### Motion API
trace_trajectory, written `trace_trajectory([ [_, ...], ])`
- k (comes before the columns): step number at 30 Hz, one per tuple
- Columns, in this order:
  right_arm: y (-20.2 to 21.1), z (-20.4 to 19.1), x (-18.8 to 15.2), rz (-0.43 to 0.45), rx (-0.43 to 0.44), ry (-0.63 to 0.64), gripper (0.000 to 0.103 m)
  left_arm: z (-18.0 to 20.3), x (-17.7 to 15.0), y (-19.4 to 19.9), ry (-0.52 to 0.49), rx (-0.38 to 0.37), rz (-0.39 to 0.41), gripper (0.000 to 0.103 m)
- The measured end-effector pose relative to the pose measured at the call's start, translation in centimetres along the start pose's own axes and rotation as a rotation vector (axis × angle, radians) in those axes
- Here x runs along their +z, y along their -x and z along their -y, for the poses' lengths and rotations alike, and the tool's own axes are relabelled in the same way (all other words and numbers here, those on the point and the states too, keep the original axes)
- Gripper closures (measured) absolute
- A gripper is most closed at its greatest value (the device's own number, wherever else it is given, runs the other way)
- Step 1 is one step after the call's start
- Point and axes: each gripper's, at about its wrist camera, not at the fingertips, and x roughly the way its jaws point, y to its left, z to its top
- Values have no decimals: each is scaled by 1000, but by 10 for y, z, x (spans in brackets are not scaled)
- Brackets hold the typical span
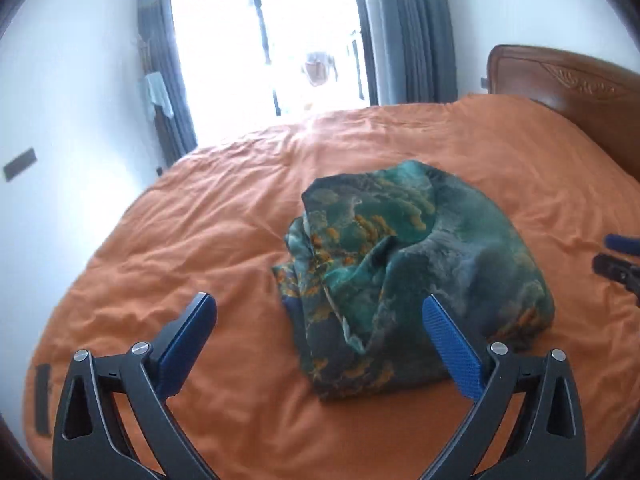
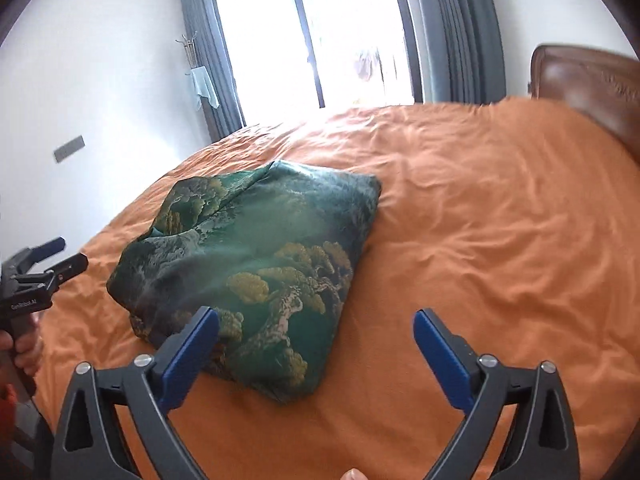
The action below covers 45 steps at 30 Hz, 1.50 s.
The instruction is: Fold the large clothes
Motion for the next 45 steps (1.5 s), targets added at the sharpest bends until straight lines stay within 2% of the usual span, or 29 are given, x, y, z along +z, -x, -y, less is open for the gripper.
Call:
trace_trajectory([
  [3, 42, -16, -7, 87, -111, 68, 2, 11, -6, 34, 6, 54, 25, 0],
  [5, 64, -16, -4, 141, -161, 69, 1, 17, -14, 55, 10, 31, 32, 0],
  [7, 82, -14, -7, 153, -178, 41, 1, 32, -19, 70, 26, 26, 42, 0],
  [9, 90, -18, -13, 110, -181, 11, 1, 42, -23, 78, 33, 30, 27, 0],
  [13, 93, -38, -27, 62, -208, 45, 1, 58, -31, 83, 50, 9, 5, 0],
  [21, 108, -63, -46, -15, -232, 44, 1, 53, -47, 106, 106, -36, -45, 0],
  [30, 117, -94, -50, -45, -243, 59, 1, 49, -49, 103, 145, -18, -105, 0],
  [36, 115, -95, -52, -77, -224, 28, 1, 53, -50, 104, 109, -3, -103, 0],
  [41, 119, -100, -52, -68, -231, 31, 1, 52, -51, 106, 96, 74, -78, 0],
  [45, 120, -102, -50, -73, -247, 41, 0, 49, -50, 109, 109, 69, -89, 0],
])
